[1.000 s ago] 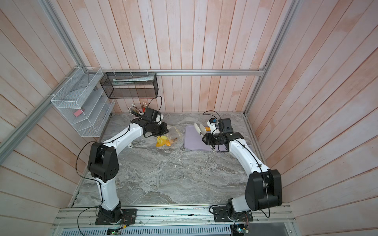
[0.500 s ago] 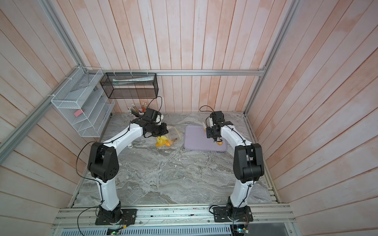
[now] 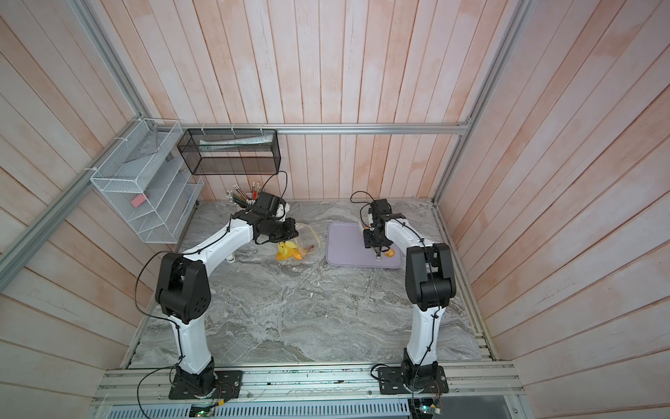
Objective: Put the cookies into a resealable bag to prevent moisture
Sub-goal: Pick up the cookie from the tray.
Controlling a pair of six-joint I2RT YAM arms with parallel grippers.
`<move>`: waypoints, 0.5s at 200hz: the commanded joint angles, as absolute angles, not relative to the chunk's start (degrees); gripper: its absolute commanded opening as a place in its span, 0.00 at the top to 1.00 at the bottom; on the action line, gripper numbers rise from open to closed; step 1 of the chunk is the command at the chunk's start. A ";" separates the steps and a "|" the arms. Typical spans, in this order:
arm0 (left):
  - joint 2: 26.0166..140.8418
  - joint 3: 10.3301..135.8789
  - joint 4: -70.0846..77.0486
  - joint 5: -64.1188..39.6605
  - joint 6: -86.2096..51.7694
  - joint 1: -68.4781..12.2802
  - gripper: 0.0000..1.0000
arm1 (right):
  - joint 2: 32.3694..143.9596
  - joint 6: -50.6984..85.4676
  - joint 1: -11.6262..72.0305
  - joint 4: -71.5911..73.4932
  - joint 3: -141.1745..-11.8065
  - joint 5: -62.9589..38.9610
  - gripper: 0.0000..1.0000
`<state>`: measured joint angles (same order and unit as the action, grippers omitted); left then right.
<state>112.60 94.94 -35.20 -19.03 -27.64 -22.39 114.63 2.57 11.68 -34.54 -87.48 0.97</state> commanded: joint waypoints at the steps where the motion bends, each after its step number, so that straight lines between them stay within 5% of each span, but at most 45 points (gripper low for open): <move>1: 111.91 94.61 -35.57 -18.59 -26.99 -22.07 1.00 | 115.35 2.40 12.36 -37.05 -89.78 0.40 0.45; 100: 111.38 93.87 -35.15 -18.81 -27.14 -22.09 1.00 | 113.29 2.48 13.71 -43.17 -88.98 5.07 0.45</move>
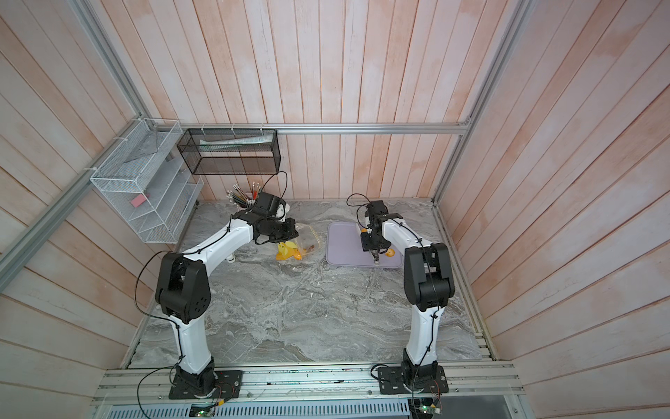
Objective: Put the cookies into a resealable bag to prevent moisture
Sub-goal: Pick up the cookie from the tray.
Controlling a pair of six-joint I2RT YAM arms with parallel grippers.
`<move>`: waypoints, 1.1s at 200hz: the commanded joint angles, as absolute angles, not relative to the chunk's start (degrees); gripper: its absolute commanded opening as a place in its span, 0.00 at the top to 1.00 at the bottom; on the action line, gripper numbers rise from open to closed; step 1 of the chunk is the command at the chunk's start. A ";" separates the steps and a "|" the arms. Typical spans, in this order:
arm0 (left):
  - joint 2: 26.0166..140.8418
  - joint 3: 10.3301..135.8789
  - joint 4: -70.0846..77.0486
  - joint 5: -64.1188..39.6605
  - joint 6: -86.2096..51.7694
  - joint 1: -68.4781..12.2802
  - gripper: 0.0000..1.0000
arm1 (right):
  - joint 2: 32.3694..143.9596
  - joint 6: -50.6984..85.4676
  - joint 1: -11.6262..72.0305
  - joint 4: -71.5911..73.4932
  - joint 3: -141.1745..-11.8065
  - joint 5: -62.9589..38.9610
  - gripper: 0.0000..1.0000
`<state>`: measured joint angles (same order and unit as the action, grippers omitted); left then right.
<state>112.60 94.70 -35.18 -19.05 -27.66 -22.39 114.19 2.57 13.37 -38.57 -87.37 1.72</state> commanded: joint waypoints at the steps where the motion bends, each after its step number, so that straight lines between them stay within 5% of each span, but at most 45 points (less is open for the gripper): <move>1: 111.33 93.82 -35.15 -18.81 -27.11 -22.07 1.00 | 113.29 2.47 13.71 -43.25 -89.01 5.22 0.45; 82: 111.53 93.52 -34.53 -19.08 -27.19 -22.08 1.00 | 114.81 1.02 13.71 -42.74 -90.64 5.03 0.41; 134: 111.43 93.15 -34.63 -19.16 -27.31 -22.12 1.00 | 114.58 0.49 13.71 -42.21 -90.70 2.58 0.56; 220: 111.88 93.17 -34.19 -20.18 -27.50 -22.08 1.00 | 104.47 1.09 13.71 -40.79 -86.52 -2.84 0.59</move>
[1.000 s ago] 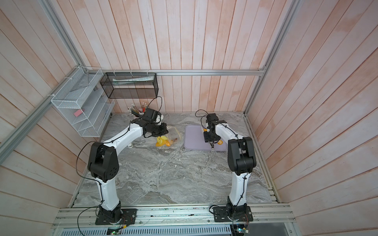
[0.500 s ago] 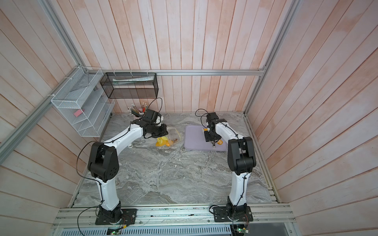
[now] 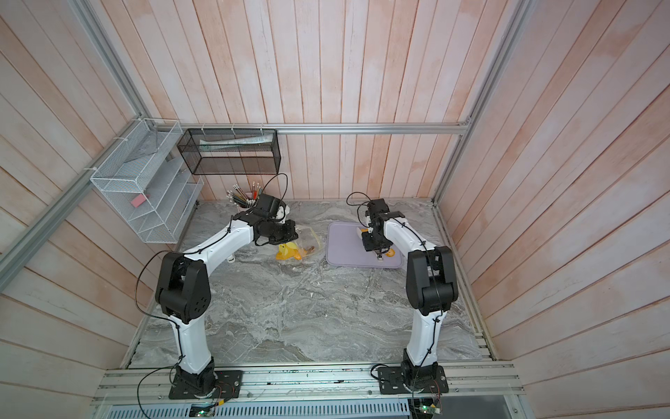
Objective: Put the cookies into a resealable bag to prevent moisture
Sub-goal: Pick up the cookie from the tray, then place the cookie in the ziploc bag.
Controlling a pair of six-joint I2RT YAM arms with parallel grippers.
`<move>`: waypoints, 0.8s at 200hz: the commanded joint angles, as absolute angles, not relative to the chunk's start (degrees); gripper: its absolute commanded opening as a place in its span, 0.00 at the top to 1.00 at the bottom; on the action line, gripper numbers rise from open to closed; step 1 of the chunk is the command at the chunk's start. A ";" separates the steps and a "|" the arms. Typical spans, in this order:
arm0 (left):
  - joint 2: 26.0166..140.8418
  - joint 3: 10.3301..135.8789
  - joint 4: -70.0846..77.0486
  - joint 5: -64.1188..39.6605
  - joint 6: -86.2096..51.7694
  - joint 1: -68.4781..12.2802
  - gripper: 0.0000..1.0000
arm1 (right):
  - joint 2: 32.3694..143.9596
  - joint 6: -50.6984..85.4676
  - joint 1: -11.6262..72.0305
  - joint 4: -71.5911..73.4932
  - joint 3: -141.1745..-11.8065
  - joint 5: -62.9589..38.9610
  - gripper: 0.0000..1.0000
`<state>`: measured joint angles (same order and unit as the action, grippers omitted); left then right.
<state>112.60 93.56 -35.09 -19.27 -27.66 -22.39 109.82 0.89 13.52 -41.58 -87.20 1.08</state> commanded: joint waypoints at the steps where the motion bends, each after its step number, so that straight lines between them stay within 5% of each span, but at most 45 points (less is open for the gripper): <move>1: 111.88 93.21 -34.19 -20.15 -27.51 -22.12 1.00 | 104.31 1.07 13.75 -40.88 -86.46 -3.04 0.59; 160: 113.07 95.45 -35.12 -20.92 -27.60 -22.85 1.00 | 94.41 4.52 27.48 -38.53 -81.64 -24.24 0.58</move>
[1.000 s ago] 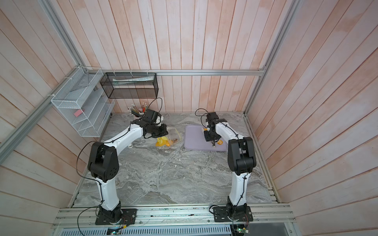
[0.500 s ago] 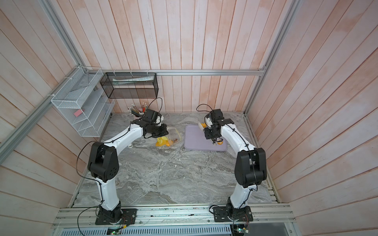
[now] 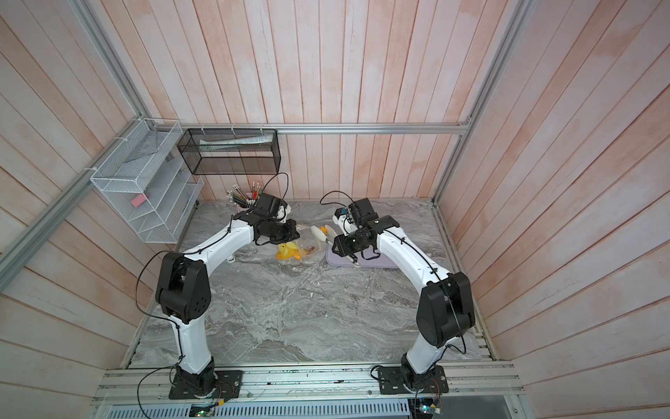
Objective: Put the cookies into a resealable bag to prevent moisture
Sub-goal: Place the cookie in the ziploc bag.
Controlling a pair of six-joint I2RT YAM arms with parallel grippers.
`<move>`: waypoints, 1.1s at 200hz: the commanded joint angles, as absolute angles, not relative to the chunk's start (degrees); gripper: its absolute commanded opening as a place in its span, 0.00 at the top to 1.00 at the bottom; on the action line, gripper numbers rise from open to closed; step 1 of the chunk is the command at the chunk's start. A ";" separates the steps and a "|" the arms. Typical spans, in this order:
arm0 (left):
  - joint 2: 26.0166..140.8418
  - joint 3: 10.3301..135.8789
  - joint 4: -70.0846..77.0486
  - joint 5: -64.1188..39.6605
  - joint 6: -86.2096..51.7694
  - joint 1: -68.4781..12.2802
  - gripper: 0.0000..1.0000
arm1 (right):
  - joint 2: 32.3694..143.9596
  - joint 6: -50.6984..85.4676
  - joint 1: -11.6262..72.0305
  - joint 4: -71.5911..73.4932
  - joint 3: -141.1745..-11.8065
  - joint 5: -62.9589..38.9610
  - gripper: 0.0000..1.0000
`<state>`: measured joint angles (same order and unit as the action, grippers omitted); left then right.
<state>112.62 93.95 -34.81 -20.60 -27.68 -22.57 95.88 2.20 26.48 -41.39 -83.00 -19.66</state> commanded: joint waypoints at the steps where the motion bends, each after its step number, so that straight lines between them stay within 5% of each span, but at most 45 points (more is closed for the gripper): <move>1: 113.05 95.54 -35.14 -20.92 -27.60 -22.85 1.00 | 94.40 4.63 27.50 -38.38 -81.52 -24.34 0.58; 220: 112.87 97.27 -37.24 -20.31 -26.25 -22.85 1.00 | 95.92 4.77 30.67 -36.80 -75.99 -26.92 0.57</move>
